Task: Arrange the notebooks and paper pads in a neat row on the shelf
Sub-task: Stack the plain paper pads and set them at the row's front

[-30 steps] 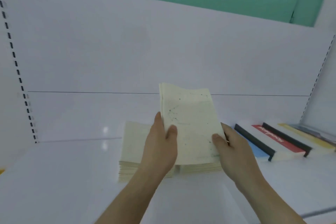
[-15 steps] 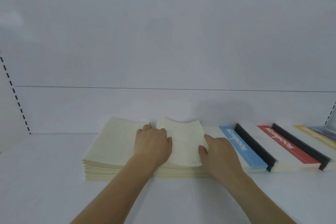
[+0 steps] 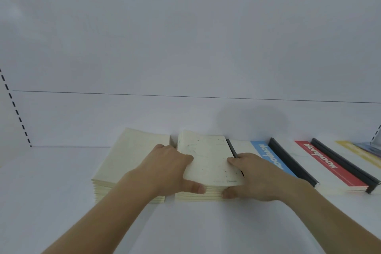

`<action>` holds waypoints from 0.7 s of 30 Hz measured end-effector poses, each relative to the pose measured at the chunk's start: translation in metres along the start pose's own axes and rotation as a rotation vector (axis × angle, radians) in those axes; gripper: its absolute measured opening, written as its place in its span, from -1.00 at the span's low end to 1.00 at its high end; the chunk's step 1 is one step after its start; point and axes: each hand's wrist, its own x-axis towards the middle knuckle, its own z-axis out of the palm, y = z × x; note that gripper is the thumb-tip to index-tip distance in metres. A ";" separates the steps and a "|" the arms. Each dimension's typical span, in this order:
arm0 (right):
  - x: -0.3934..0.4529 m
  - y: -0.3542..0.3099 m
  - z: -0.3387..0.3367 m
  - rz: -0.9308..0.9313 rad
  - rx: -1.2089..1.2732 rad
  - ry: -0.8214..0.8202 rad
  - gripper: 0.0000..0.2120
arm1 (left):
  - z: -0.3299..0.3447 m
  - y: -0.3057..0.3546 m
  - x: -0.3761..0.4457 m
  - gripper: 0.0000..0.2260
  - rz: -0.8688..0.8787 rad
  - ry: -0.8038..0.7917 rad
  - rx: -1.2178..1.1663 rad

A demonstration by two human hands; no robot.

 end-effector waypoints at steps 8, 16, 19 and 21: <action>0.003 -0.003 -0.003 -0.023 -0.024 -0.046 -0.05 | -0.004 0.000 -0.001 -0.43 -0.005 -0.027 -0.049; 0.008 -0.003 0.000 -0.040 0.011 -0.023 -0.02 | 0.004 0.003 0.005 -0.50 -0.043 -0.111 -0.158; 0.008 -0.002 0.003 -0.055 0.037 -0.005 -0.04 | 0.006 0.004 0.007 -0.53 -0.051 -0.123 -0.169; 0.009 -0.001 0.005 -0.059 0.053 0.001 0.01 | 0.005 0.005 0.007 -0.53 -0.053 -0.118 -0.160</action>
